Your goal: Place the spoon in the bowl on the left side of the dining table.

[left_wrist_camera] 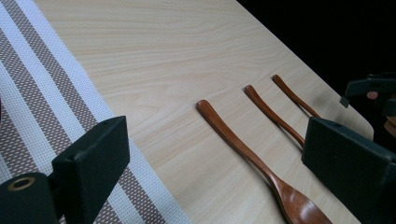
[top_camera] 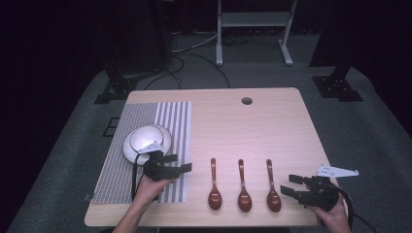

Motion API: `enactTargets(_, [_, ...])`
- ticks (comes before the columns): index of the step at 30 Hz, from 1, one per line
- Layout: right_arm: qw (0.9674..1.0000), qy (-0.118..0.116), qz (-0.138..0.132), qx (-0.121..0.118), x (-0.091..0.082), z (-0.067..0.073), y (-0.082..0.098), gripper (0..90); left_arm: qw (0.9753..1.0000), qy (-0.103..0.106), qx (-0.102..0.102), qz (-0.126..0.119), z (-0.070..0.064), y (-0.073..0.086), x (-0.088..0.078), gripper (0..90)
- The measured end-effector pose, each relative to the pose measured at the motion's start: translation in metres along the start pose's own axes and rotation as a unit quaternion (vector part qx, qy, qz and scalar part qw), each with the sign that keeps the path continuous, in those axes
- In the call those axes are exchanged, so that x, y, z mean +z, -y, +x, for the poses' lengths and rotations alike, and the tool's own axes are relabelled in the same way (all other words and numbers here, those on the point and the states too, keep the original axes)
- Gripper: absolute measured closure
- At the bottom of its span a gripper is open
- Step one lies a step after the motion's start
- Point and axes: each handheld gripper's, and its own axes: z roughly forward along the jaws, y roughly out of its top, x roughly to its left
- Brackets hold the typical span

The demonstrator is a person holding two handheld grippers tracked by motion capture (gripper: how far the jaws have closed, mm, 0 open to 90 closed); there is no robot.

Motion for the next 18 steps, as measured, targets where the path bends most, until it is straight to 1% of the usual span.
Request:
enactTargets(3, [1.0, -0.006, 0.0, 0.001, 0.002, 0.0, -0.002, 27.7, 1.0, -0.001, 0.002, 0.003, 0.0, 0.0, 0.001, 6.7])
enactTargets(5, [0.9999, -0.012, 0.005, -0.003, 0.006, 0.001, -0.005, 27.7, 1.0, -0.007, 0.001, 0.004, -0.001, 0.001, 0.001, 6.7])
enactTargets(7, [0.9998, -0.016, 0.007, -0.004, 0.008, 0.002, -0.005, 27.7, 1.0, -0.008, 0.001, 0.004, 0.0, 0.001, 0.001, 6.7])
enactTargets(8, [0.9997, -0.021, 0.014, -0.006, 0.012, 0.003, -0.007, 27.8, 1.0, -0.008, -0.002, 0.001, 0.0, 0.0, 0.001, 6.7])
enactTargets(10, [0.9995, -0.027, 0.016, -0.004, 0.015, 0.004, -0.008, 27.8, 1.0, -0.007, -0.004, 0.0, 0.0, 0.001, 0.0, 6.7])
enactTargets(11, [0.9995, -0.027, 0.016, -0.004, 0.015, 0.004, -0.008, 27.8, 1.0, -0.007, -0.004, 0.0, 0.0, 0.001, 0.0, 6.7])
enactTargets(12, [0.9992, -0.033, 0.019, -0.005, 0.019, 0.006, -0.01, 27.8, 1.0, -0.009, -0.001, 0.002, 0.001, 0.001, 0.0, 6.7])
enactTargets(14, [0.999, -0.037, 0.024, -0.01, 0.023, 0.008, -0.013, 27.8, 1.0, -0.01, -0.001, -0.001, 0.001, 0.001, -0.001, 6.7])
enactTargets(18, [0.9981, -0.049, 0.034, -0.015, 0.031, 0.012, -0.018, 27.9, 0.9999, -0.011, -0.01, -0.006, 0.003, 0.001, -0.002, 6.7])
